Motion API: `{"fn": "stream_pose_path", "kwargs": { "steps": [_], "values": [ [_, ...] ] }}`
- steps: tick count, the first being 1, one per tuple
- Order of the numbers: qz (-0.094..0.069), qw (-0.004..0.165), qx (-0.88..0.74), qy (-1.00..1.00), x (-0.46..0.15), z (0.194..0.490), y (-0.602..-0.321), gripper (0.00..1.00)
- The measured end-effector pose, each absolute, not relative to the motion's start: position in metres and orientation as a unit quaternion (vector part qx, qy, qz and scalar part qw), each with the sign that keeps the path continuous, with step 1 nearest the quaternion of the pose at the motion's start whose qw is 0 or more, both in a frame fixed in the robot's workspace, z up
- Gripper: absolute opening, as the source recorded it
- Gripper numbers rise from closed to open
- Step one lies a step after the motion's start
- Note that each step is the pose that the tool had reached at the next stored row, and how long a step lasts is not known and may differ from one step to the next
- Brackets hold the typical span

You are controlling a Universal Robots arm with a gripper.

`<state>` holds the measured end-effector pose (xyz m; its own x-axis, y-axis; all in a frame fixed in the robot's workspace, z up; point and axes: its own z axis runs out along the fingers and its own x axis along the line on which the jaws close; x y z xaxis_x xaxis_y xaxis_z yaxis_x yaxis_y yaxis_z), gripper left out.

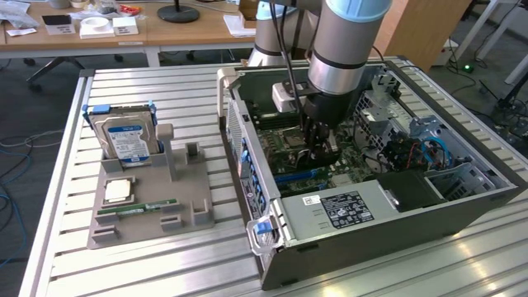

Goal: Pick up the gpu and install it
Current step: 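Insert the gpu into the slot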

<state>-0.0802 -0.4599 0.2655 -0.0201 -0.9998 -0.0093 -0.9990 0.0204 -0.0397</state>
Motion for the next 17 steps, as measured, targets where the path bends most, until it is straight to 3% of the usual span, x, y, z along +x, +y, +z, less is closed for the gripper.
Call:
{"fn": "stream_pose_path", "kwargs": {
  "steps": [17],
  "values": [
    [-0.011,0.017,-0.7,0.714,-0.0848,0.2572,-0.4599,0.26]
  ]
}}
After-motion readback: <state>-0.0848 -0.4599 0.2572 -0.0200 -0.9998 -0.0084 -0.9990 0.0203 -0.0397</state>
